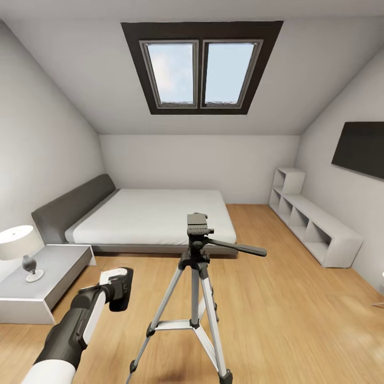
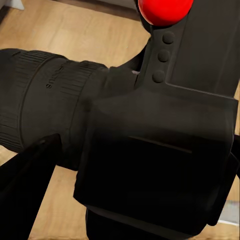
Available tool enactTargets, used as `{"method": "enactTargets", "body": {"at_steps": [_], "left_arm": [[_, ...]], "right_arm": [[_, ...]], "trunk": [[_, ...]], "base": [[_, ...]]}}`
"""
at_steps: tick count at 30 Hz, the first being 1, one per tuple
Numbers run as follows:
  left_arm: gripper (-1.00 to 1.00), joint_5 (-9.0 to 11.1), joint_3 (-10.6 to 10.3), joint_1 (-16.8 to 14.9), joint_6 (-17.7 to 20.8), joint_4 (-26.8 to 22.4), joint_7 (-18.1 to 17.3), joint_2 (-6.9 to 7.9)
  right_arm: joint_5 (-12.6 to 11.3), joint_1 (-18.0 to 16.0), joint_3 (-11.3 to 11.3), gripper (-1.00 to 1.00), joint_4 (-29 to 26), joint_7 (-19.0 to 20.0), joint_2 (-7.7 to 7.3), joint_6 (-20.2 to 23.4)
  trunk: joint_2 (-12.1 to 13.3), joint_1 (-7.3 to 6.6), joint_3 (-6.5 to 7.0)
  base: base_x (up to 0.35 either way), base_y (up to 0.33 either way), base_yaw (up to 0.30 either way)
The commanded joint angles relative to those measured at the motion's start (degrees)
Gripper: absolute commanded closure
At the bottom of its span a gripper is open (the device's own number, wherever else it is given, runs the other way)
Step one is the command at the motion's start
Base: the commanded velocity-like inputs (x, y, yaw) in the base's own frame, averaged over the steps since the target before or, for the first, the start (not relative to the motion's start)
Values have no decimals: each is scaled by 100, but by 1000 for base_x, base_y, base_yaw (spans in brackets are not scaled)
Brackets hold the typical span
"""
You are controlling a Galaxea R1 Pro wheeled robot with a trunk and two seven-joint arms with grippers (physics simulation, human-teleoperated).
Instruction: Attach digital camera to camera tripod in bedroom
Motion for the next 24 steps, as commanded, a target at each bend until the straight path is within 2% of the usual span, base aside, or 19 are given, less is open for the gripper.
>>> {"method": "enactTargets", "body": {"at_steps": [1,9,15,18,24], "left_arm": [[100,58,-6,-2,19,128,48,4],[100,54,-30,-2,13,366,46,0],[100,57,-15,-2,12,387,51,-7],[100,63,-3,-2,12,400,54,-6],[100,73,23,-2,12,412,55,2]], "right_arm": [[-39,-1,-12,-100,-156,29,-1,1],[-50,-1,-24,-100,-821,20,-5,50],[-40,4,-29,-100,-1098,-353,-4,186],[-27,6,-23,-100,-1389,-581,-10,368],[-18,7,-19,-100,-2000,-672,-70,823]], "trunk": [[-5,2,-2],[-5,2,-2],[-5,2,-2],[-5,2,-2],[-5,2,-2]], "base": [[0,0,0],[0,0,0],[0,0,0],[0,0,0],[0,0,0]]}}
